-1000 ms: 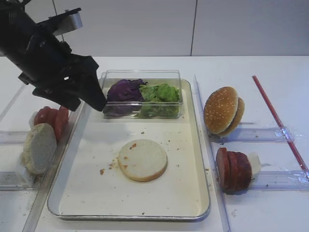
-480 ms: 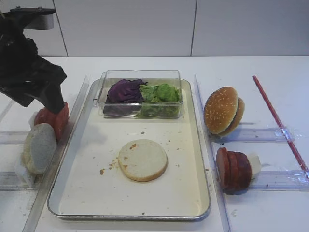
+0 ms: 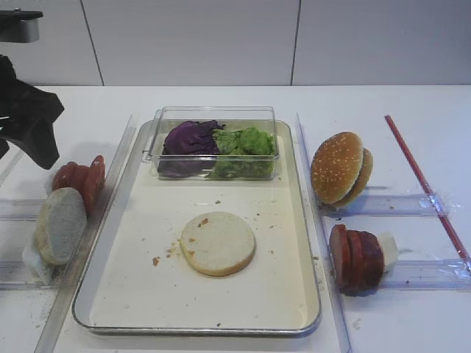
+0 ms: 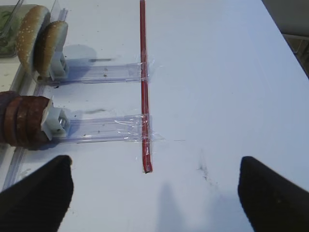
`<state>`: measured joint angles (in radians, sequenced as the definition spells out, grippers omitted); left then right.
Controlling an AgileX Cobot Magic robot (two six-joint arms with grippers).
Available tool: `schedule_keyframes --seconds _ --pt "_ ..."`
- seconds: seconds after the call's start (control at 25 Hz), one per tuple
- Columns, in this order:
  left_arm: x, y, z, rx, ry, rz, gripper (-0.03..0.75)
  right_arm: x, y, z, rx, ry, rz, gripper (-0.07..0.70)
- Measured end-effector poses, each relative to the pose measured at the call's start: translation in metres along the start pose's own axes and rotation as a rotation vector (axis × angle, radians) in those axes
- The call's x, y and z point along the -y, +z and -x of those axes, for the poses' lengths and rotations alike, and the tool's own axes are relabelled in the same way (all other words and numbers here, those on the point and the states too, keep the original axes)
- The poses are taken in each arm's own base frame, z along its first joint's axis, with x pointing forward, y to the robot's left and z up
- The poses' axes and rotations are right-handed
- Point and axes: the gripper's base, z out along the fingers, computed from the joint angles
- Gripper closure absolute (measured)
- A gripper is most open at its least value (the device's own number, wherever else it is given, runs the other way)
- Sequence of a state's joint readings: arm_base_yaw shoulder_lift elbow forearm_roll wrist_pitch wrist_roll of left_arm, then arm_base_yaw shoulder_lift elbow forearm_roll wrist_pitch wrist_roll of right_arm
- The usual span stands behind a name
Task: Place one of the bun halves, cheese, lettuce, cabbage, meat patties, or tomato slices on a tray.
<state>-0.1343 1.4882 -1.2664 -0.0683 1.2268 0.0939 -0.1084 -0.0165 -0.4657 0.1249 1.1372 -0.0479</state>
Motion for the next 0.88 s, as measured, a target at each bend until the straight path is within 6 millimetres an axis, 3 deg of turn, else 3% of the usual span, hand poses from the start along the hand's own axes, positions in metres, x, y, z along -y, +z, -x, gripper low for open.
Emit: schedule_keyframes --seconds 0.36,0.72,0.88 --pt "-0.013 -0.026 -0.019 0.072 -0.058 0.02 0.255 0.0 0.0 0.0 0.0 0.0 0.0 -0.06" --pt "-0.006 -0.06 -0.06 0.187 -0.051 0.032 0.255 0.0 0.0 0.0 0.0 0.0 0.0 -0.06" --pt "-0.002 -0.065 -0.083 0.225 -0.049 0.036 0.255 0.0 0.0 0.0 0.0 0.0 0.0 -0.06"
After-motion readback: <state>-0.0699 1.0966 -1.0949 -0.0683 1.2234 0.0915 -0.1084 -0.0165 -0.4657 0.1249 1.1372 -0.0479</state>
